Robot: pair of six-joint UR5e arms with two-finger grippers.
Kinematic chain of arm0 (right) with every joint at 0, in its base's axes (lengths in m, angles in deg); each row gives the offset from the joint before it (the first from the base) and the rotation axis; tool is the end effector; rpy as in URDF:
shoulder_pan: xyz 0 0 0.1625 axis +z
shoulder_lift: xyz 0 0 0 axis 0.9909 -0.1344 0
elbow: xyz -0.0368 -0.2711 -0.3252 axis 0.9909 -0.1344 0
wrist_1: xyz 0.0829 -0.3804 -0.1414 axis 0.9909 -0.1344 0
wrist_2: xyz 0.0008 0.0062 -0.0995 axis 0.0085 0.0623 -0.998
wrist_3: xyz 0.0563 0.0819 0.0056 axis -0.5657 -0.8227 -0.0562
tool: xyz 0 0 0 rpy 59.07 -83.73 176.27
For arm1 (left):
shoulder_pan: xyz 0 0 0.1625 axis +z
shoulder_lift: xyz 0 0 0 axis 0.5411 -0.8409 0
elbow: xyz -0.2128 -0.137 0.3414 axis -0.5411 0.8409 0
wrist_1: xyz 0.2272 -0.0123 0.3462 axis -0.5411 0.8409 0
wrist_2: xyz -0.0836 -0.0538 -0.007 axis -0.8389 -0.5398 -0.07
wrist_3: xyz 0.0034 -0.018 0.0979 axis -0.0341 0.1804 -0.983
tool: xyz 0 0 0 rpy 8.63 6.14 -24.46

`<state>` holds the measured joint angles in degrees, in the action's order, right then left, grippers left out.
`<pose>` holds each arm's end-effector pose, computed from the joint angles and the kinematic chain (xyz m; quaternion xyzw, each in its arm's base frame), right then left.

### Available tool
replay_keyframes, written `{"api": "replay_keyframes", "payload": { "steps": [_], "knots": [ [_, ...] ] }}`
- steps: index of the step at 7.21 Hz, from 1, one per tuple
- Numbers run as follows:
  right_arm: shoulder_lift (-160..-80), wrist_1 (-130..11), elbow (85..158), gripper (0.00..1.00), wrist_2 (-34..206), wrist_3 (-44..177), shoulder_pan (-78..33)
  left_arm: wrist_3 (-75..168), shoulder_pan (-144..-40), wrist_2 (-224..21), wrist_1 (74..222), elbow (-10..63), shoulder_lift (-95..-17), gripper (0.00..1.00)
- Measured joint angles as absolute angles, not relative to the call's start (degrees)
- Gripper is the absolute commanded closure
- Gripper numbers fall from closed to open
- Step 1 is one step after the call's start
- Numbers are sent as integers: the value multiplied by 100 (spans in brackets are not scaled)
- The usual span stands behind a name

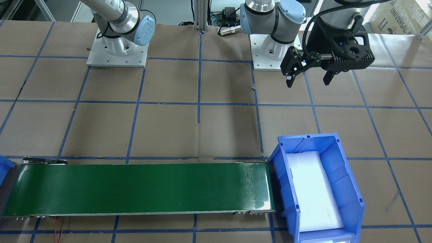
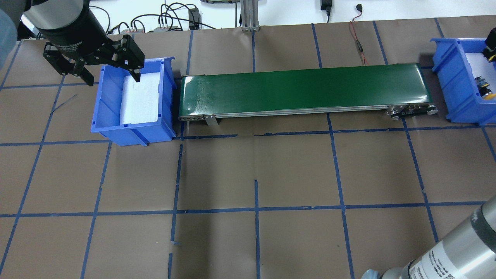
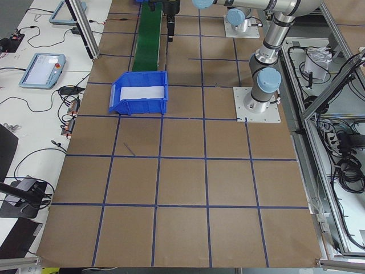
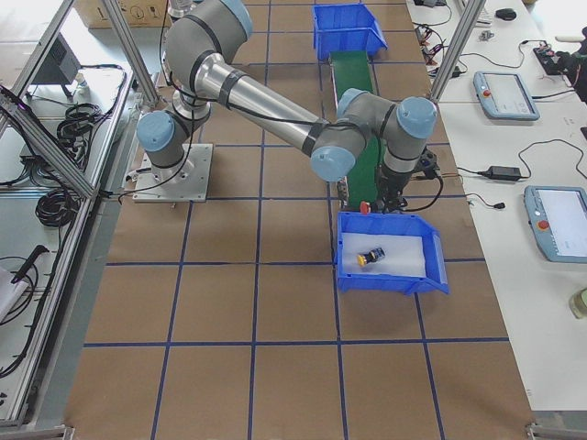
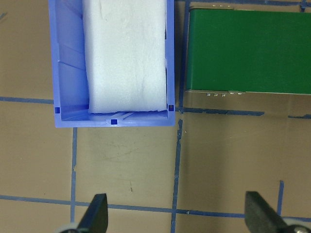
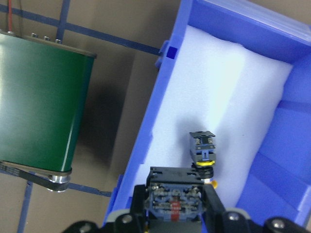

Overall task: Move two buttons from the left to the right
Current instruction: 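Carry the red button with the right gripper into the bin and release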

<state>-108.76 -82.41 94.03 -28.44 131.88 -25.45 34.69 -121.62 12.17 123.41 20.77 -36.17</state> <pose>-0.2824 -0.6700 0.3893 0.1362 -0.9901 0.0136 0.0314 -0.1194 -0.4962 0.5289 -0.0343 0.9987 -0.0322 0.0202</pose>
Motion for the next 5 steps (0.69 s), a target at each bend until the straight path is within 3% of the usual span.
{"api": "replay_keyframes", "payload": {
  "steps": [5],
  "knots": [
    [-9717, -8196, 8121, 92, -2778, 13403, -2663, 3461, -12162, 1215, 12348, 2074, -3614, 0]
  ]
}}
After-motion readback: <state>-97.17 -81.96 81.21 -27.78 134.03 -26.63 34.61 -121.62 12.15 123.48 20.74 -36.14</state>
